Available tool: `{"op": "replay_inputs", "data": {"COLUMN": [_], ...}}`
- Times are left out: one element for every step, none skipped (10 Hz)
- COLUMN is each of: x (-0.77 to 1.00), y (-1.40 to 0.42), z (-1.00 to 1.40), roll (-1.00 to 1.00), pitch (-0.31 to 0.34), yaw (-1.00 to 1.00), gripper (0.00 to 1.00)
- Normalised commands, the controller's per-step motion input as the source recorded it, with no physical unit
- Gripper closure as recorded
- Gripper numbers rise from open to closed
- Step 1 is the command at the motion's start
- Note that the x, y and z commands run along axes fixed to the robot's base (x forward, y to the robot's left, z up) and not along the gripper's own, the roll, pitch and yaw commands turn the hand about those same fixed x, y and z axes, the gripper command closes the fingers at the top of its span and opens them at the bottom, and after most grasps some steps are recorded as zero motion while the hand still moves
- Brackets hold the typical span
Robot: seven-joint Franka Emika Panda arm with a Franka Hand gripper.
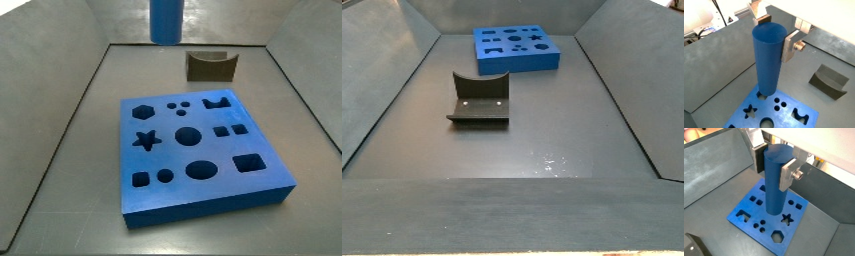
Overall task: Pick up the round object. Move up. Move to above the board. Insert the round object.
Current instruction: Insert the round object.
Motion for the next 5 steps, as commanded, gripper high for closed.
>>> {"op": "replay_inputs", "data": {"x": [0.0, 0.0, 0.0, 0.01, 0.02], "y": [0.0, 0.0, -0.01, -0.01, -0.03], "z": [0.0, 0.0, 0.0, 0.0, 0.0], "roll": [0.12, 0.12, 0.11, 0.11, 0.12], "pitch": [0.009, 0.046, 0.02, 0.037, 0.054], "yaw": [0.0, 0.0, 0.0, 0.0, 0.0], "gripper": [1.0, 1.0, 1.0, 1.0, 1.0]}}
